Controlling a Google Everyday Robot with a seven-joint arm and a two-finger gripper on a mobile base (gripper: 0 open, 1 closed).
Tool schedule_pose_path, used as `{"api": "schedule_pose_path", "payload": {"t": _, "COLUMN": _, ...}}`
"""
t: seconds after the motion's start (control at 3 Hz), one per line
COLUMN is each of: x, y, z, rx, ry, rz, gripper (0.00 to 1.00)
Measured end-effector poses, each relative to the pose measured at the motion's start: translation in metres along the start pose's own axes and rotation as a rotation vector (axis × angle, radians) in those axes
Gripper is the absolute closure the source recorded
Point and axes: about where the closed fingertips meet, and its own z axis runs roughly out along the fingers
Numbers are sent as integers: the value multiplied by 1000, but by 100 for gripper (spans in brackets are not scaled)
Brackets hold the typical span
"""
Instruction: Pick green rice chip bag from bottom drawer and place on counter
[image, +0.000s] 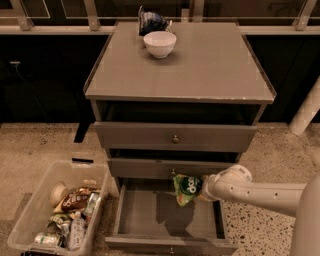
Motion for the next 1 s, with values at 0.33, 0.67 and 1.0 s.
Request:
{"api": "schedule_pose_path", "payload": {"t": 0.33, "x": 5, "y": 22, "z": -10, "rx": -12, "ry": 28, "rz": -35, "gripper": 100}}
{"api": "schedule_pose_path", "payload": {"t": 0.67, "x": 5, "y": 22, "z": -10, "rx": -12, "ry": 28, "rz": -35, "gripper": 100}}
{"api": "schedule_pose_path", "payload": {"t": 1.0, "x": 11, "y": 41, "z": -31, "rx": -29, "ry": 54, "rz": -44, "gripper": 100}}
